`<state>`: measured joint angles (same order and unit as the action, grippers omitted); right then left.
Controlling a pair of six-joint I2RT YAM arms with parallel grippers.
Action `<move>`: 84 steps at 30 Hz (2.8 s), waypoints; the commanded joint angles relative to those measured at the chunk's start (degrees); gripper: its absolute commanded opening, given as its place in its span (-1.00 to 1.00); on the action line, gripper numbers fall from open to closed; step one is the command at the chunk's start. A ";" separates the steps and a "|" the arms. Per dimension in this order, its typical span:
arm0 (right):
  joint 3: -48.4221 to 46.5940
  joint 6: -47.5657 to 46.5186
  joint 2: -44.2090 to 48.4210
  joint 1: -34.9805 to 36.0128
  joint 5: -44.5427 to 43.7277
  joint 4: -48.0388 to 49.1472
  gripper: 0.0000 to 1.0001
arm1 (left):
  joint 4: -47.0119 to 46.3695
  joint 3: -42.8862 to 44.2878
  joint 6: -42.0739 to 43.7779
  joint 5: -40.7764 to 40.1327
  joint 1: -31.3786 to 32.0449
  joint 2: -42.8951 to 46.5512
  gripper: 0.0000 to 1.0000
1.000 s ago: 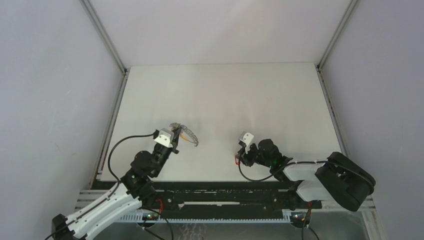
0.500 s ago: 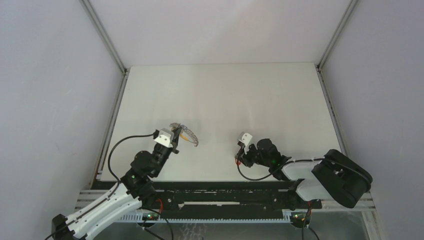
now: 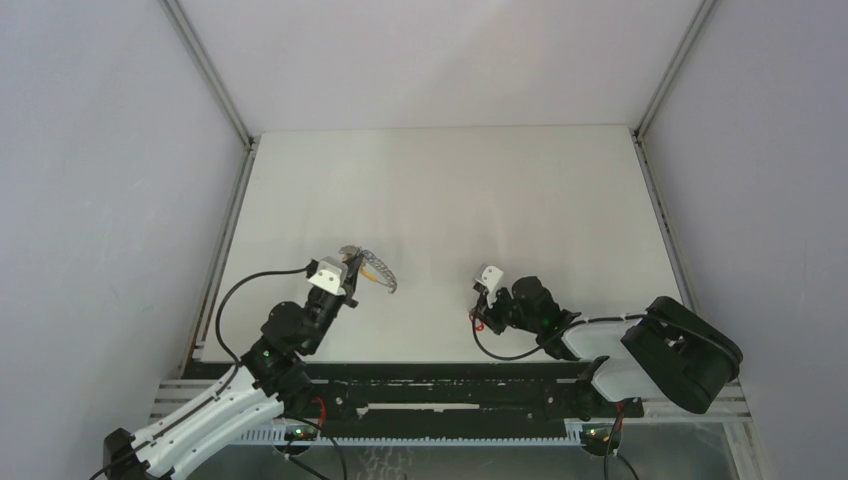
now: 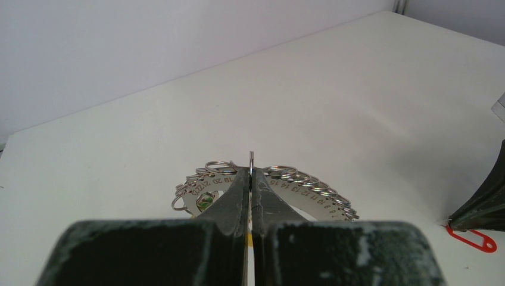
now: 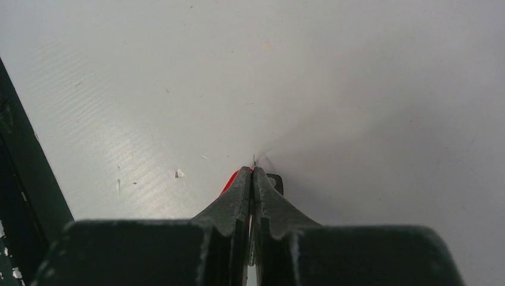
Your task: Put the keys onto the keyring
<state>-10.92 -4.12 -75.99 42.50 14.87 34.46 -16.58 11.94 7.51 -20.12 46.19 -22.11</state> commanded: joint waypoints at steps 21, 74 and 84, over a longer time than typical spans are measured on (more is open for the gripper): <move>-18.64 -6.21 23.59 3.55 3.62 -36.55 -1.00 | -3.29 2.75 4.06 25.92 -0.06 -7.09 -0.99; -45.89 -29.80 8.57 24.82 -10.20 -59.37 -1.00 | 3.29 11.15 9.15 49.32 0.83 -19.38 -0.99; -46.21 -30.33 8.15 25.44 -9.96 -59.38 -1.00 | 3.31 11.02 9.15 48.82 0.83 -18.89 -1.00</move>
<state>-54.59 -33.71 -68.12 67.26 4.97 -26.00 -10.98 18.57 15.68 28.82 46.74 -42.19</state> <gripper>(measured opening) 0.003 0.011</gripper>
